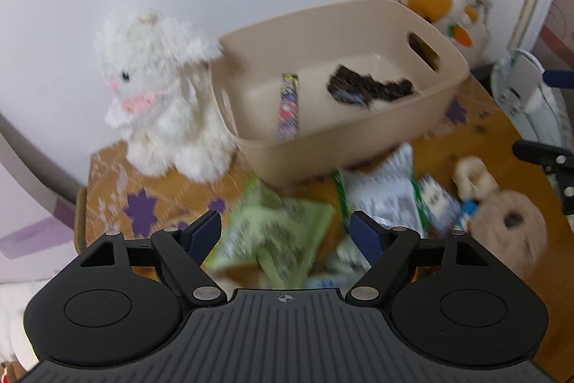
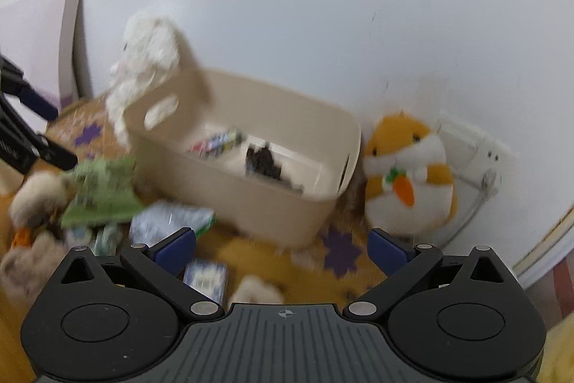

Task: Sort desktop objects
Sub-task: 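Withdraw both tools from the basket back toward the table, then grasp the grey sock bundle with the left tool while the right tool grips the beige knit sock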

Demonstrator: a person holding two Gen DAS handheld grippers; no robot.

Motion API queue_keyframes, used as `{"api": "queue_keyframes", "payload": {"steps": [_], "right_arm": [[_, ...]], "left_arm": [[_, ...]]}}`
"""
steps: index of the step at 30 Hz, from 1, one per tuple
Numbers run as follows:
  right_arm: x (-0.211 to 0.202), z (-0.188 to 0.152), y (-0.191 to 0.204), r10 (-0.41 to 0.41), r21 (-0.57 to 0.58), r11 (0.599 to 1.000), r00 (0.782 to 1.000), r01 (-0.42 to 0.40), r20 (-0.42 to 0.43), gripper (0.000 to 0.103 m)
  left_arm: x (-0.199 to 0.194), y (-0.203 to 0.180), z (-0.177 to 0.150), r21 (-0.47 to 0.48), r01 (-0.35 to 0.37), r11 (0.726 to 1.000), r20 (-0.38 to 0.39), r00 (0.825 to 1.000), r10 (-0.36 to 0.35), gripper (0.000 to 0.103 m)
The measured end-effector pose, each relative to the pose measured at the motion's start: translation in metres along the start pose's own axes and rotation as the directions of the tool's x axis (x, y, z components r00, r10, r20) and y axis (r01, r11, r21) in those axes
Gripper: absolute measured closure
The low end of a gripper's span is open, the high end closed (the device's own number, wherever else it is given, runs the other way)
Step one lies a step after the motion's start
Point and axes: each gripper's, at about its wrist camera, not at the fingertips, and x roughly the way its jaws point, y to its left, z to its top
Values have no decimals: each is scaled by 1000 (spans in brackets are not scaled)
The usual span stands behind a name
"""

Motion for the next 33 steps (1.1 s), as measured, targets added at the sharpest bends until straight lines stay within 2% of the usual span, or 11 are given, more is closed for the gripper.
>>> {"api": "queue_keyframes", "payload": {"steps": [7, 13, 17, 21, 26, 27, 29, 33], "right_arm": [[-7, -40, 9, 57, 51, 997, 995, -53, -77, 0], [-3, -71, 19, 102, 78, 993, 985, -92, -142, 0], [6, -84, 24, 101, 85, 993, 978, -87, -180, 0], [17, -92, 29, 101, 108, 991, 971, -79, -216, 0], [27, -94, 36, 93, 116, 991, 969, -67, -228, 1], [29, -94, 37, 90, 115, 991, 969, -65, -230, 2], [32, -94, 37, 97, 121, 990, 964, -69, -246, 16], [33, -97, 34, 106, 149, 986, 960, -69, -258, 28]], "left_arm": [[-1, -22, -44, 36, 43, 998, -85, 996, -40, 22], [14, -30, -89, 7, 44, 999, -165, 985, -42, 22], [25, -32, -113, 6, 10, 1000, -150, 989, -9, 22], [38, -36, -129, -18, 11, 1000, -164, 986, -14, 22], [47, -43, -142, 13, -26, 1000, -126, 992, 28, 24], [49, -44, -143, 27, -23, 999, -121, 992, 26, 34], [52, -45, -145, 40, -6, 999, -131, 991, 11, 43], [51, -45, -147, 40, 2, 999, -126, 992, 3, 47]]}}
